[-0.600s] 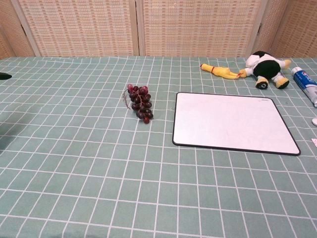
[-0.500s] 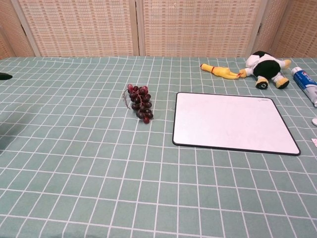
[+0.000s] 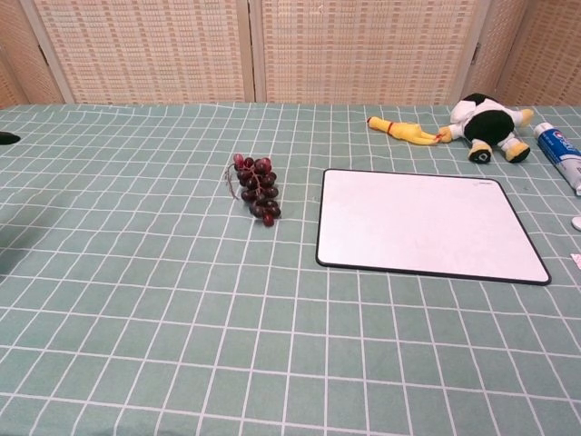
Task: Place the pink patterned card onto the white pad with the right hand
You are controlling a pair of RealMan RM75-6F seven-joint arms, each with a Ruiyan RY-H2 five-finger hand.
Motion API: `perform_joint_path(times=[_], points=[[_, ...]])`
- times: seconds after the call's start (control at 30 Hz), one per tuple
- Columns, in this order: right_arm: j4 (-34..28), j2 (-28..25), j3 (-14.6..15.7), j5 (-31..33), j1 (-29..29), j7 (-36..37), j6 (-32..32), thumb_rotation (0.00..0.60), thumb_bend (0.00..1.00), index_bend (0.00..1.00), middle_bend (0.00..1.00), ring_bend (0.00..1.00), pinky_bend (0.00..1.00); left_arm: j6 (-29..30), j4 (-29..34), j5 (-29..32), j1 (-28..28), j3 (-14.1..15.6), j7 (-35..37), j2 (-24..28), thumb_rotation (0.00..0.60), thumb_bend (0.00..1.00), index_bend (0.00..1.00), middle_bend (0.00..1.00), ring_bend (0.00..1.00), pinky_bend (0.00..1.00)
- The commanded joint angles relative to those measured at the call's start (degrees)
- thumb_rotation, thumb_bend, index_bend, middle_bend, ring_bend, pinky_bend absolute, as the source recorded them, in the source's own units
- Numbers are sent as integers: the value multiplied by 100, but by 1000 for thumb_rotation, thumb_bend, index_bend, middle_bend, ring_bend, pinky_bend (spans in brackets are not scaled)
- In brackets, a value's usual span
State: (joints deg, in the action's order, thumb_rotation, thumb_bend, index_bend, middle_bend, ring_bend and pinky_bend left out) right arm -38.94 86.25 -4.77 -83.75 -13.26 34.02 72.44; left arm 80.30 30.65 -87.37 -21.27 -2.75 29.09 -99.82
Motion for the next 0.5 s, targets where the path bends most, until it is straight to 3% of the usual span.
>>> perform_joint_path(times=[0.03,0.33,0.5], points=[[-7,4,9,-30,-25,-31,15,600,98,309,27,0,0,-7,-56,1,20,12,26,3,600,243,0,0,0,0],[-47,-23,66,-118,-102,-155,-1,600,97,324,27,0,0,-72,-97,86,4,-66,113,-14,600,242,0,0,0,0],[-130,-92,185,-114,-102,-576,-278,600,102,315,27,0,0,-78,-62,3,-41,-1,15,-47,600,242,0,0,0,0]])
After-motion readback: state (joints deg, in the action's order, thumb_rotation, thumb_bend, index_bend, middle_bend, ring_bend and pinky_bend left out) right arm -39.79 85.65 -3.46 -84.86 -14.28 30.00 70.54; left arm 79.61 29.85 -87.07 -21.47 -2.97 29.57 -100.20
